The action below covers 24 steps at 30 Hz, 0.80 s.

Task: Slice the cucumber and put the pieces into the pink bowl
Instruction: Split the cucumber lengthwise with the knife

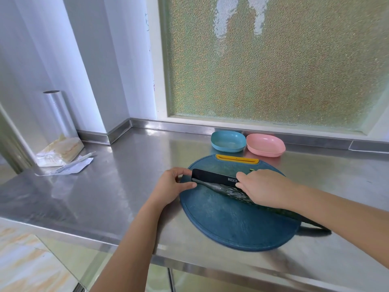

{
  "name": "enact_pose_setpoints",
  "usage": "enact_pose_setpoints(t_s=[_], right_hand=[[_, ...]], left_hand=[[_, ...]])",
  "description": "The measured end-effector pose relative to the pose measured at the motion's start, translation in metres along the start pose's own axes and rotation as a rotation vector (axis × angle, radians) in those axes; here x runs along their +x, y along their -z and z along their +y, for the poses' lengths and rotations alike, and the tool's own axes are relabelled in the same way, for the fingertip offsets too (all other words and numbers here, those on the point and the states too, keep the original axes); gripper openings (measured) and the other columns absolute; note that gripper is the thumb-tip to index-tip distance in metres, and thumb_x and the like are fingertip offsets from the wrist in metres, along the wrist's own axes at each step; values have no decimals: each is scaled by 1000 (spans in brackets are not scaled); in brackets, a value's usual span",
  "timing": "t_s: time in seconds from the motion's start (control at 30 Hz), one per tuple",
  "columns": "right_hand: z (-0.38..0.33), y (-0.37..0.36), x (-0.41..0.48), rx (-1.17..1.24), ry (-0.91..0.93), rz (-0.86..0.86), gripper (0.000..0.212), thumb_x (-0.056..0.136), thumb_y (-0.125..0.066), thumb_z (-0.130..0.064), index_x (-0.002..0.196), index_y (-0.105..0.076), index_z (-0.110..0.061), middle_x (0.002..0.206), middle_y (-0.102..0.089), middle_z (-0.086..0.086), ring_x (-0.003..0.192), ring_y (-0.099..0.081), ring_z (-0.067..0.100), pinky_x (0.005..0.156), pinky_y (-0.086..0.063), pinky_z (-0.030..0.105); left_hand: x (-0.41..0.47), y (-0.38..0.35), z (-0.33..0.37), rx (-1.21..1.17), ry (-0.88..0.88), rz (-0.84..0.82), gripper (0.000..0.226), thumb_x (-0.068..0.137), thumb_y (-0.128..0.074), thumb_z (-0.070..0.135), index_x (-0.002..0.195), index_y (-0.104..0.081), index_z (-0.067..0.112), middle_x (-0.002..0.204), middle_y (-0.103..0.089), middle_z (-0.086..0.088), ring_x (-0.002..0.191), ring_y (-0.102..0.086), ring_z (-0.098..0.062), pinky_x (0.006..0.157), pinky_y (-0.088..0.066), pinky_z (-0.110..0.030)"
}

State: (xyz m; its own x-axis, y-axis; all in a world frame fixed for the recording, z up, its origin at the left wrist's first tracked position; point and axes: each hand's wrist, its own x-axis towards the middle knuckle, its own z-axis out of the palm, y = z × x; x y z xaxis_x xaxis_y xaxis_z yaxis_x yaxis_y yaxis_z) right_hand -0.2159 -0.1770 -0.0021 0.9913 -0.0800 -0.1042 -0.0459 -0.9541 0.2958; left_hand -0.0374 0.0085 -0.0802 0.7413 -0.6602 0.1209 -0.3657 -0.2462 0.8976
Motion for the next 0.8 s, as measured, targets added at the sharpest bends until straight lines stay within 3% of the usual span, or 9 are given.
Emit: enact_pose_setpoints(t_s=[0.13,0.27,0.4,0.57,0.67,0.8], right_hand=[[1,1,4,26,-3,-47,26,105,-23,-34,89,-32,-16,65,-34,-2,61,-39,22,59,-30,36],[2,8,8,46,-6,-95,25,105,-24,-33,90,-34,-15,75,-48,5,67,-42,25,60,-30,35],[4,13,10,93,6,-145,24,105,-27,-30,88,-36,-15,68,-37,-1,59,-36,13,51,-25,32],[6,16,13,130,4,-186,26,105,-28,-30,86,-37,-14,69,-40,1,59,-36,12,51,-25,30],[5,18,13,115,17,-192,28,105,-28,-31,81,-35,-17,69,-40,0,58,-37,12,51,-25,31],[3,14,11,119,14,-173,26,105,-27,-31,87,-36,-15,68,-39,0,58,-37,14,53,-26,35]], left_hand=[[-1,-3,3,45,-23,27,23,72,-80,22,85,-68,37,100,-65,8,92,-60,-17,88,-50,-38],[-1,-5,5,77,-21,39,30,72,-80,20,79,-61,42,94,-62,14,88,-58,-13,81,-48,-26],[-1,-5,4,92,-24,34,27,73,-80,21,83,-63,40,94,-64,10,88,-60,-14,81,-50,-29],[-1,-10,11,-78,-121,49,18,85,-68,25,102,-66,30,100,-68,12,95,-61,2,88,-44,-17],[2,-17,29,-121,-148,40,11,89,-62,21,97,-69,25,91,-69,12,85,-61,7,84,-42,-9],[18,-12,50,138,-231,-122,6,83,-70,18,86,-74,21,81,-65,20,75,-57,12,74,-37,-1]])
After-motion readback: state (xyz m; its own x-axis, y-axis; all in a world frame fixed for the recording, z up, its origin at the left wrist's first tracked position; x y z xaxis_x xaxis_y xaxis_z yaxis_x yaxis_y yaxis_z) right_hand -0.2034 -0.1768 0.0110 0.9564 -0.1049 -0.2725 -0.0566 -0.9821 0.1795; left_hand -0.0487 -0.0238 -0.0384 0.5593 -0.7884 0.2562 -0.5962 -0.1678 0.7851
